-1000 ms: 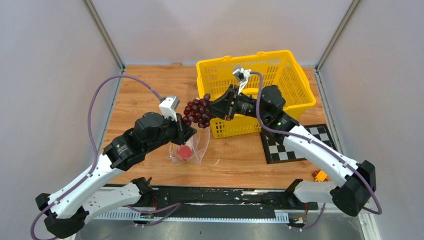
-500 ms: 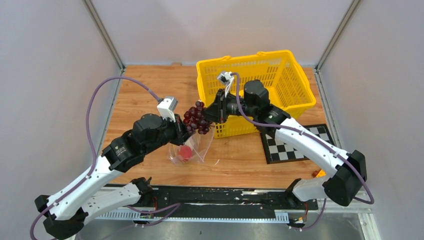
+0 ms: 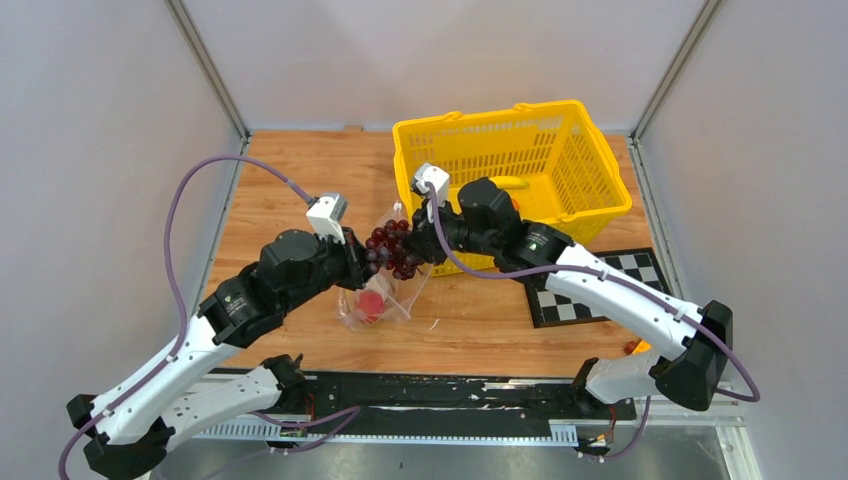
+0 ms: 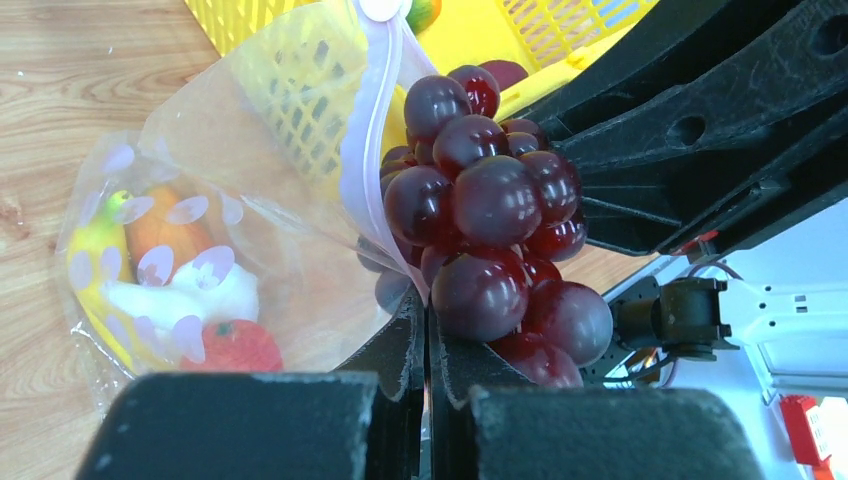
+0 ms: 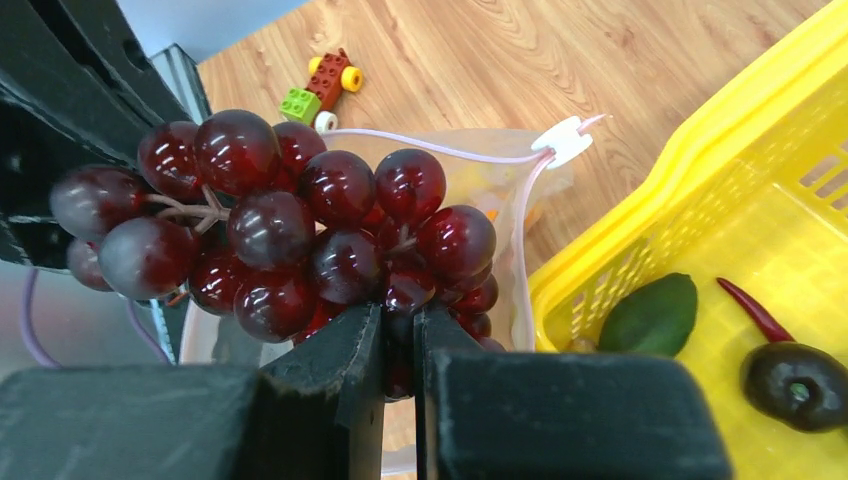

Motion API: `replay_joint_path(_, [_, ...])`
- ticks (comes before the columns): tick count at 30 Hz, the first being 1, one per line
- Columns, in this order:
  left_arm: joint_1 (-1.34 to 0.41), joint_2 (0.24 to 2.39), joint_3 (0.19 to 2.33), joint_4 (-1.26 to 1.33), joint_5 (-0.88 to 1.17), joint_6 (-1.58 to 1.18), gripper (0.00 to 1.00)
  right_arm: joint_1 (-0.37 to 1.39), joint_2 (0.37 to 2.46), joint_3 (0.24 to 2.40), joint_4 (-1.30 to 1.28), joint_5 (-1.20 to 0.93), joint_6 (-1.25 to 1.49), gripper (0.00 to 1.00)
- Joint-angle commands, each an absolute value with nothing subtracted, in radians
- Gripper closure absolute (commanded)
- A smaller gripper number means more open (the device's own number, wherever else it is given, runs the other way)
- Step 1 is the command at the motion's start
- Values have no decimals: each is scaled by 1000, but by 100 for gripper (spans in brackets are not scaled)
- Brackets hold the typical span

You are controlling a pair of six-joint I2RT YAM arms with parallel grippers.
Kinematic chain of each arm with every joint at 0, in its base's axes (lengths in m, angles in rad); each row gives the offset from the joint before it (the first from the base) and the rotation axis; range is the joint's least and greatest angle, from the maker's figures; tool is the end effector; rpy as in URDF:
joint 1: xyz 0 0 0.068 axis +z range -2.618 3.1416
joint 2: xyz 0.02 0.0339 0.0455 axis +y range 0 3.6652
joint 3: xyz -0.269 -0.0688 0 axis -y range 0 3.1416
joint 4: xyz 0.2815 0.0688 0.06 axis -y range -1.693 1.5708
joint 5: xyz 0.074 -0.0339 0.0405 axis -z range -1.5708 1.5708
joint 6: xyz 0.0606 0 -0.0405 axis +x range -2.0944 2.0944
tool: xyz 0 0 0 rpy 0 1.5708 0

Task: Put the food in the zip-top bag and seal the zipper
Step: Place the fake fruit in the zipper food storage bag.

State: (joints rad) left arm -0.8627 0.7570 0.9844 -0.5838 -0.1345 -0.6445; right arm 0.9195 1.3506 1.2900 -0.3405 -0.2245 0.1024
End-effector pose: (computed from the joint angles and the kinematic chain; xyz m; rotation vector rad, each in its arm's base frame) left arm 0.1433 -0.1549 0.3734 0.1262 2.0216 -0.8625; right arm 0.2126 0.3011 0.3669 -0.9616 1.8334 0.8715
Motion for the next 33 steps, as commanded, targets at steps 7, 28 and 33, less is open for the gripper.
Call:
replay_joint_path(7, [-865,723,991,-566,-180,-653,100,949,1299,1321,-400,93,4,99])
replay_joint_path(28, [-864,733,1024,-611,-203,-630,100,956,1341,1334,-349,-233,15,46])
replay_joint_path(33, [-865,745,1025,-593,-186,-629,100,957,1398,1371,-381,-272,22,44])
